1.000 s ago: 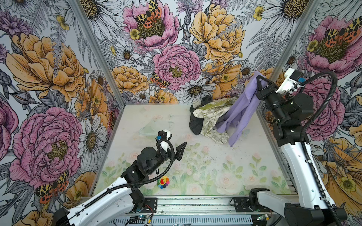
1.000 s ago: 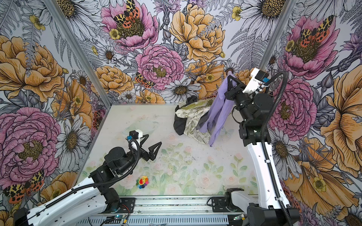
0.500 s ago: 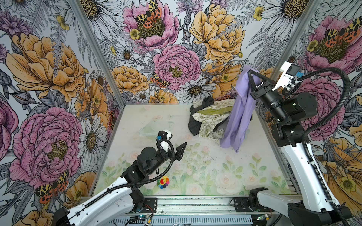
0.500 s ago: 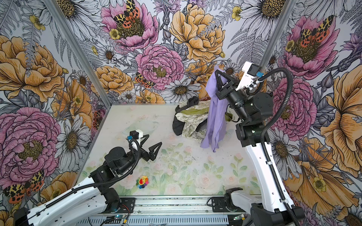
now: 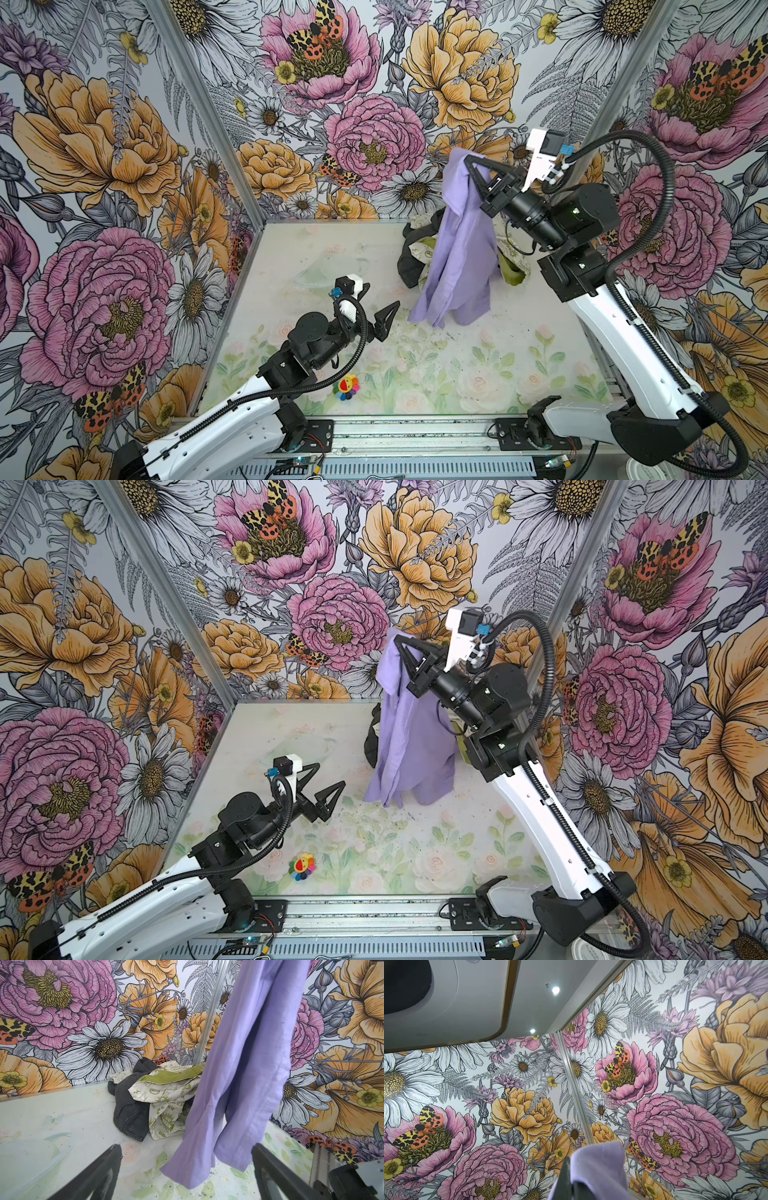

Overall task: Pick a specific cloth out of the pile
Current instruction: 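Lower the lavender shirt toward the left gripper while the left arm reaches in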

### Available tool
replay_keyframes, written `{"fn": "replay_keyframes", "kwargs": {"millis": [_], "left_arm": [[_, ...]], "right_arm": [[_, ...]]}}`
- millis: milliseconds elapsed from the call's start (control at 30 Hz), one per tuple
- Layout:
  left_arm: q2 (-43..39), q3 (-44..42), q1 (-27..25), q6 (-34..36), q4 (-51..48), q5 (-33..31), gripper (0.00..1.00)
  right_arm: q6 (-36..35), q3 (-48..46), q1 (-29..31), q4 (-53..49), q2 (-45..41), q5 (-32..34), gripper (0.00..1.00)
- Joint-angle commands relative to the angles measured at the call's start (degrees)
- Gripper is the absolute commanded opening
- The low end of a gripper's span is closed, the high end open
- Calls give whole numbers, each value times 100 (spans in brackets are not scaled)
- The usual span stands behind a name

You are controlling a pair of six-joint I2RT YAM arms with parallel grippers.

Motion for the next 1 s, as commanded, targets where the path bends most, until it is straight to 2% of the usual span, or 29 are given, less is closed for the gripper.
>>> {"fn": "replay_keyframes", "kwargs": {"millis": [0, 167, 333, 400, 567, 633, 700, 833, 967], "left_arm": [[47, 173, -51, -45, 256, 200, 98], [-1, 146, -57, -97, 177, -179, 98], [-119, 85, -53, -140, 34, -660, 98], [-133, 93, -52, -140, -46, -776, 98], [-55, 209, -52, -131, -324, -1153, 98], [5, 217, -51, -144, -324, -1171, 98], [113, 250, -52, -149, -322, -1172, 98], [480, 407, -52, -152, -397, -1159, 98], [1043, 723, -52, -130, -609, -1113, 98]], "right_arm": [[-598, 214, 399, -319, 355, 268, 0], [-990, -48, 909, -724, 985, 630, 0], [-1015, -670, 1042, -944, 1369, 1048, 2], [-1154, -861, 1050, -1200, 1461, 1156, 17], [-1990, -1557, 1030, -1917, 1142, 1975, 70], [-2208, -1947, 1003, -1997, 791, 2493, 82], [-2247, -2301, 916, -2037, 418, 2864, 88], [-2123, -2799, 650, -2211, -283, 2857, 96], [-2121, -3021, 516, -2560, -757, 3093, 98]]}}
